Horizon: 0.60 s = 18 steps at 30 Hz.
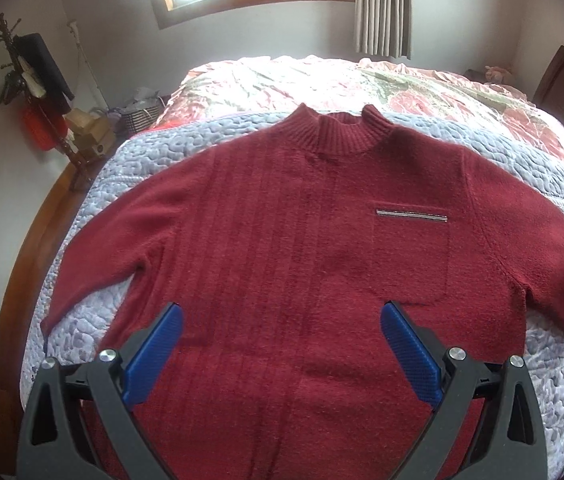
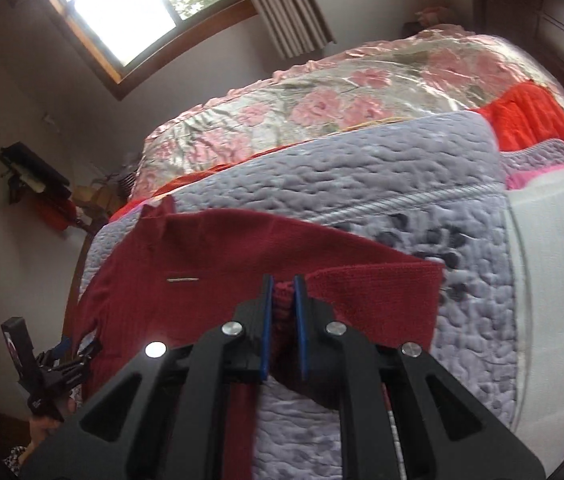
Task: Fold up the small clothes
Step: 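Fold the gripped sleeve across the sweater front with the right tool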
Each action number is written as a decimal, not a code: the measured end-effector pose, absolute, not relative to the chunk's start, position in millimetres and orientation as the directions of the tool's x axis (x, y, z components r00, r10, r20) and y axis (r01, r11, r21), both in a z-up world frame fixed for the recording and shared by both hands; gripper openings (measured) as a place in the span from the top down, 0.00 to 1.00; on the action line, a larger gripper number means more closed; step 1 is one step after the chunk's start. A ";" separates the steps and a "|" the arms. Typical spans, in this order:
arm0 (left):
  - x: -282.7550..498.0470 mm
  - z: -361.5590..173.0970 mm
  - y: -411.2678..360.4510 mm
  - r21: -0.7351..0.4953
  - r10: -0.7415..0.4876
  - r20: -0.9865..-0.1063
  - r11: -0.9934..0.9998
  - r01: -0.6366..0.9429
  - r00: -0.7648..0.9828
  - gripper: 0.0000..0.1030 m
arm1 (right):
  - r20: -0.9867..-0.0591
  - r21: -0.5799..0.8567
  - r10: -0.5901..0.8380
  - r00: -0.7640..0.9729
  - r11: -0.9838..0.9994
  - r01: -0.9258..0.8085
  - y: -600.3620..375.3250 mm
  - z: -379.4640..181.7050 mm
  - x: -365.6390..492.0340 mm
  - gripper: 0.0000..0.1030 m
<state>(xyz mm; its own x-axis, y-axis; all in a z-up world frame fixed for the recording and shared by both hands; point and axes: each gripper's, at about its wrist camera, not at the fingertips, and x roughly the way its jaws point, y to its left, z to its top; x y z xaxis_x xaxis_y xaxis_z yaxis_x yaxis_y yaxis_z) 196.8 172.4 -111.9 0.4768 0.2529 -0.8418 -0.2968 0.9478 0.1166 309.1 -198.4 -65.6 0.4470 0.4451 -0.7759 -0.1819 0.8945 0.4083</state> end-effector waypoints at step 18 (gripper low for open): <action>173.9 -140.2 238.5 0.107 0.244 -0.879 0.938 -0.330 0.409 0.04 | -0.810 0.471 0.549 0.206 0.819 -0.329 34.3 -142.7 328.9 0.58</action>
